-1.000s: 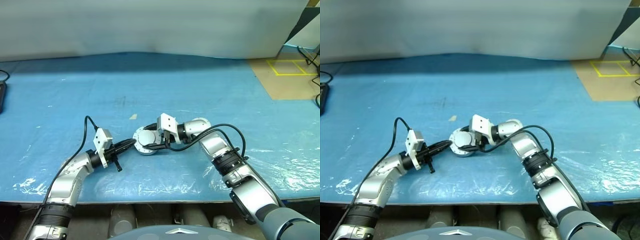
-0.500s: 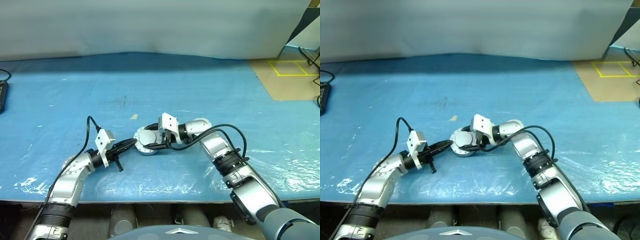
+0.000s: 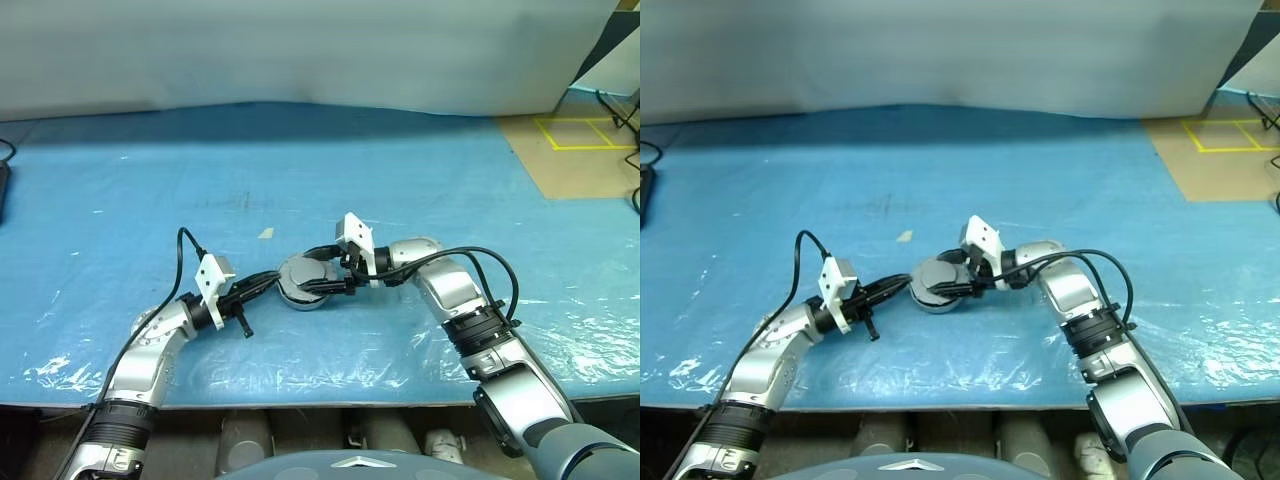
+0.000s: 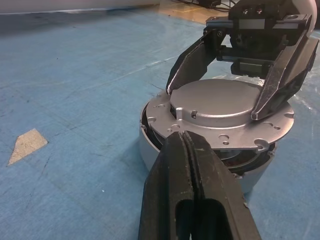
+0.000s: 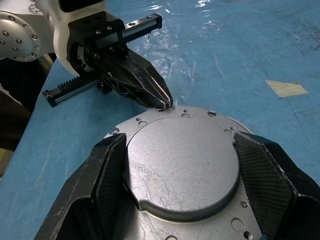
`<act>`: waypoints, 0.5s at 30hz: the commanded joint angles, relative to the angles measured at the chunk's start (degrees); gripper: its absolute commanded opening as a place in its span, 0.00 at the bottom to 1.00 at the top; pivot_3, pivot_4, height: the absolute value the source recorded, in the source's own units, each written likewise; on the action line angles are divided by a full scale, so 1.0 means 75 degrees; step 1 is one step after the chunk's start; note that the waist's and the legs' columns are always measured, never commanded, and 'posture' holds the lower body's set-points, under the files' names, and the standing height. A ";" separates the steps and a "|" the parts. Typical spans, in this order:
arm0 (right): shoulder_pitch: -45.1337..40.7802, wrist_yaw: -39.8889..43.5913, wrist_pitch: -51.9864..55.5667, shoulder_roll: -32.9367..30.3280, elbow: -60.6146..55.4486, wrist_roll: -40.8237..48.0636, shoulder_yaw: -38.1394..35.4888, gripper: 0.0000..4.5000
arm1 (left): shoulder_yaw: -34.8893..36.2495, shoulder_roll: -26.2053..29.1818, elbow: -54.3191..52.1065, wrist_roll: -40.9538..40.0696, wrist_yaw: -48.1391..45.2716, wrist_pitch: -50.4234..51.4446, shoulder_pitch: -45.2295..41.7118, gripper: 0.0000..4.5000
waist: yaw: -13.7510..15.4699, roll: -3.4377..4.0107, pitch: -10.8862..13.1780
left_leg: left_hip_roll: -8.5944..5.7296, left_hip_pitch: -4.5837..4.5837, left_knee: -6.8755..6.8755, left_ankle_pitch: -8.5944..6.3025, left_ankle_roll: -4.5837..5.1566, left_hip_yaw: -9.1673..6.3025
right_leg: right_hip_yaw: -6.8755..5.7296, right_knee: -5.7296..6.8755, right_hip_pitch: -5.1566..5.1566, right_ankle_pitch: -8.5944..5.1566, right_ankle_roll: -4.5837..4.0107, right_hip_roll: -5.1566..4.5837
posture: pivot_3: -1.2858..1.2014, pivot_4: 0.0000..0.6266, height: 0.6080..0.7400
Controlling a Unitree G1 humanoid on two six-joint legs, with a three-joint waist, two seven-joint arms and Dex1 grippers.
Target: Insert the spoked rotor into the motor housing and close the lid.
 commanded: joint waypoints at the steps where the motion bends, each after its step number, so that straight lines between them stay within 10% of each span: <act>1: -0.0165 0.0036 -0.0521 0.0250 -0.0469 0.0318 -0.0177 0.68 | 0.0000 0.0073 0.0438 0.0156 0.0010 0.0059 0.0165 0.00 | -0.0002 -0.0001 0.0000 | 0.0000 0.0000 0.0000 0.0001 -0.0002 0.0000 | 0.0000 0.0000 -0.0001 0.0000 0.0000 0.0000 | 0.52 0.24 1.00; 15: -0.0152 -0.0220 -0.1704 0.0563 0.0432 -0.0213 0.0057 0.68 | 0.0714 0.0018 0.0360 -0.0517 0.0034 0.0261 0.0175 0.00 | -0.0020 -0.0009 0.0005 | 0.0001 -0.0001 -0.0001 0.0002 -0.0004 0.0003 | 0.0000 0.0005 -0.0007 0.0000 -0.0001 0.0000 | 0.52 0.24 1.00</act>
